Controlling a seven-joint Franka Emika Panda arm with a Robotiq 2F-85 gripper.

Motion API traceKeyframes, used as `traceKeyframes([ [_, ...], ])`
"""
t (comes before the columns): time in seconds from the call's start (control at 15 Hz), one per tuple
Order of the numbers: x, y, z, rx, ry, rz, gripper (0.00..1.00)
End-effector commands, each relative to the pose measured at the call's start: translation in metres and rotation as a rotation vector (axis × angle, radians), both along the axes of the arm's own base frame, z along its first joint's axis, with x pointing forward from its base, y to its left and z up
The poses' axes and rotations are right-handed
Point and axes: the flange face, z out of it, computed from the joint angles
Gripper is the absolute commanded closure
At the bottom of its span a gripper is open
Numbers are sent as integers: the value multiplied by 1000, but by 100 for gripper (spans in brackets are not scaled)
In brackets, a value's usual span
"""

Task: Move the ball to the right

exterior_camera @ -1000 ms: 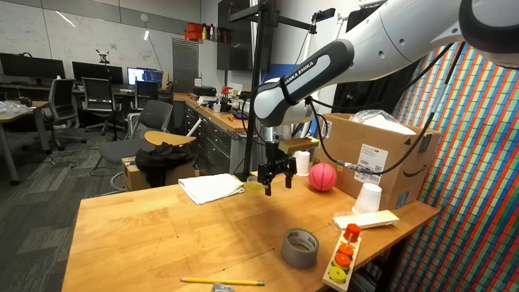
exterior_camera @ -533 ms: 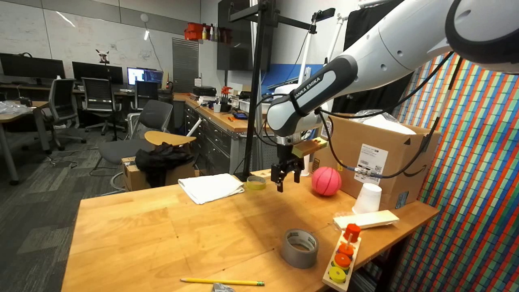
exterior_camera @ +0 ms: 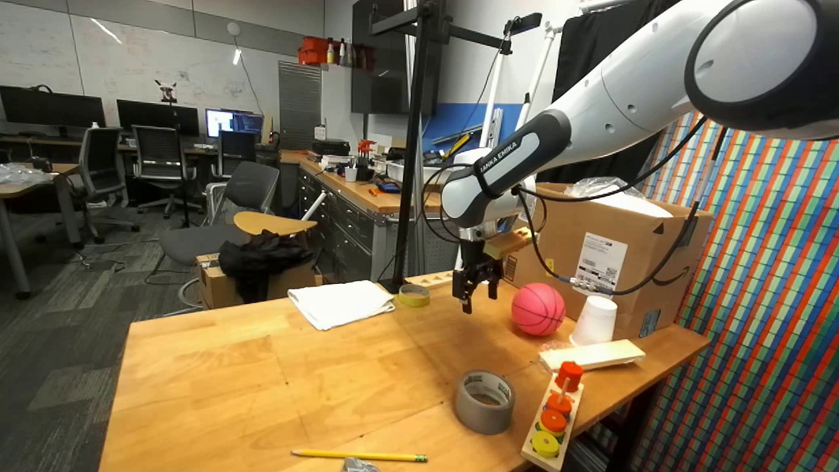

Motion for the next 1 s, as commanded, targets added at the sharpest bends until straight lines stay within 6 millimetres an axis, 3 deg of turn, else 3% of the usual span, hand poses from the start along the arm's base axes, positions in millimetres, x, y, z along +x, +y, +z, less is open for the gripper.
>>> traceKeyframes([
  [0.0,7,-12,1,0,-6,15,0],
  [0.53,-2,11,-16,66,81,0,0],
  [0.93,-4,-19,-26,-32,138,-28,0],
])
